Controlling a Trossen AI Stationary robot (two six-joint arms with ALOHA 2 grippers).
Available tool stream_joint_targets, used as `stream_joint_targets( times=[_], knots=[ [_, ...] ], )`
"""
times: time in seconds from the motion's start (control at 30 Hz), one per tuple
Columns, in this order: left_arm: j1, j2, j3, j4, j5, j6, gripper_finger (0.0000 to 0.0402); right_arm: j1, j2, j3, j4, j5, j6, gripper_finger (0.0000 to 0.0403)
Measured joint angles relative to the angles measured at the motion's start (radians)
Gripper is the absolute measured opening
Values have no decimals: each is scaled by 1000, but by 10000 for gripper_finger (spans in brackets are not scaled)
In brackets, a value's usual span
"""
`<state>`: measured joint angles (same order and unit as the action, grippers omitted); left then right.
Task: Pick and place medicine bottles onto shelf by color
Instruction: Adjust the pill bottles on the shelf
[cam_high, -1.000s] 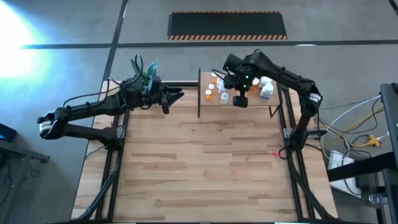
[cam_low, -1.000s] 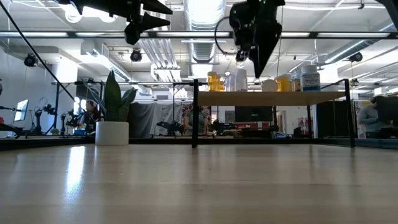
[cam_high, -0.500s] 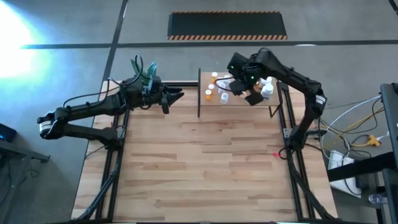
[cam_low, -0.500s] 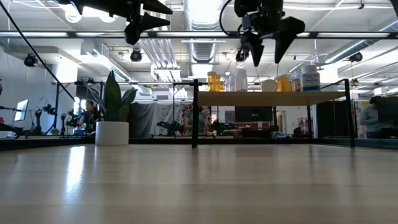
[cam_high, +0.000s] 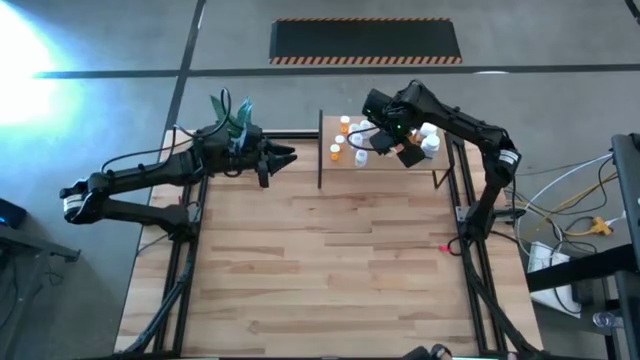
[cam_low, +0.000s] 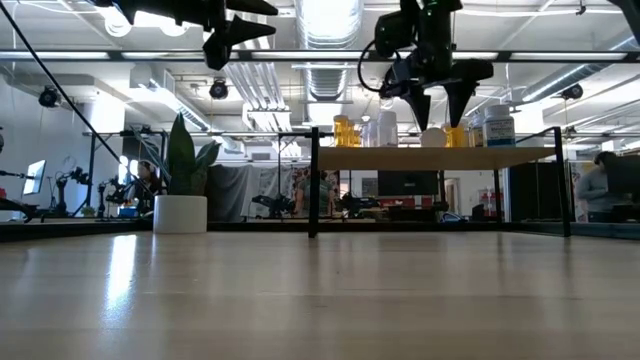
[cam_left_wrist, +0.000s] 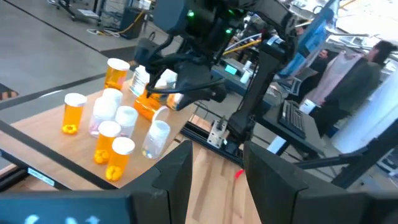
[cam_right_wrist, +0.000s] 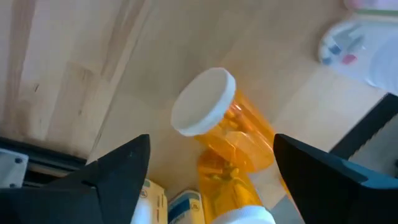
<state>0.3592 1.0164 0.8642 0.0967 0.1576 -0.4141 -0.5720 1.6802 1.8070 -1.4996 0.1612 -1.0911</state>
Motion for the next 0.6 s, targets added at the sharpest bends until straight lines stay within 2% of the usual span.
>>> stream_joint_targets(
  times=[0.23,0.6],
  knots=[
    [0,0,1,2,17,1,127,-4,4,-48,53,45,-52,290],
    [1,-1,1,32,19,1,127,-17,37,-60,77,49,-99,244]
  ],
)
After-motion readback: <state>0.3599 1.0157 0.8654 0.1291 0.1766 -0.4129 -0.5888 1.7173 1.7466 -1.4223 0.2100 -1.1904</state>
